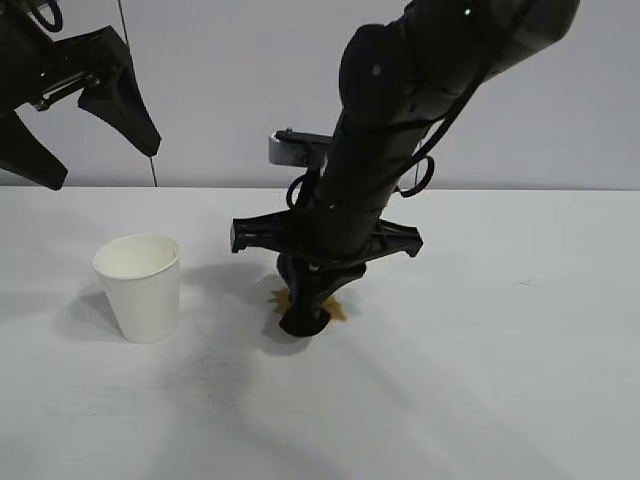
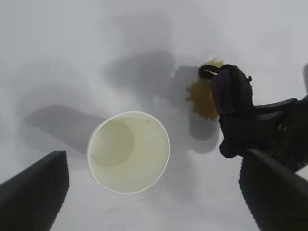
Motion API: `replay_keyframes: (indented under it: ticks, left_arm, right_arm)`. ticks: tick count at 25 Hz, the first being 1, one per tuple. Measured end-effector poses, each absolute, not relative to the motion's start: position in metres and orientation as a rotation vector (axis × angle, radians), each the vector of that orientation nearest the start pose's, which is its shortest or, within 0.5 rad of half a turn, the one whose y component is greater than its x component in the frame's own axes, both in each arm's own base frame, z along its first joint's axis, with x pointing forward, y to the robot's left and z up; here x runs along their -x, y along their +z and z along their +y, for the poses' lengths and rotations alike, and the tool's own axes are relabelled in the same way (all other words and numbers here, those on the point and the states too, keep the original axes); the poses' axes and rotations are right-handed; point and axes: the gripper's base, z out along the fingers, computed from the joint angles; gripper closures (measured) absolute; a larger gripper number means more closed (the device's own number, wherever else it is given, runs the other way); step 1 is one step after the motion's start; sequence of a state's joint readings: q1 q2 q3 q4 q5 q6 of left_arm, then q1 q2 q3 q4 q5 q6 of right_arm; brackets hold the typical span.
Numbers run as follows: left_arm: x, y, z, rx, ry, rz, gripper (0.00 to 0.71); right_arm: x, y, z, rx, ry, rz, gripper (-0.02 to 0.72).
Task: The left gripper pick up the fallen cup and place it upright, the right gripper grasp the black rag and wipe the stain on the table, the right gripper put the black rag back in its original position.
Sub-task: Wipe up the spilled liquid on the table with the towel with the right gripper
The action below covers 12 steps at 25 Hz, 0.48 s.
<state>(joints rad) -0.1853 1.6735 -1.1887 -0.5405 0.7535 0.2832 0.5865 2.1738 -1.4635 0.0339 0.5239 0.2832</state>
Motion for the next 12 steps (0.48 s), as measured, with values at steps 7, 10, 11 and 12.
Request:
replay_keyframes:
  ticks: [7,10,11,12]
  left_arm:
    - [-0.335,0.248,-0.096,-0.197,-0.582,2.648,0.017]
    - [-0.335,0.248,-0.096,-0.198,-0.583,2.649,0.017]
    - [-0.335,0.248,-0.096,-0.198,-0.583,2.649,0.017]
    - [-0.335,0.248,-0.096,-0.198,-0.583,2.650,0.017]
  right_arm:
    - [-0.382,0.116,0.245,0.402,0.196,2.705,0.597]
    - [-0.393,0.116,0.226,0.337,0.121,2.713,0.597]
    - [-0.398,0.116,0.216,0.307,0.093,2.715,0.597]
    - [-0.403,0.116,0.206,0.277,0.069,2.719,0.597]
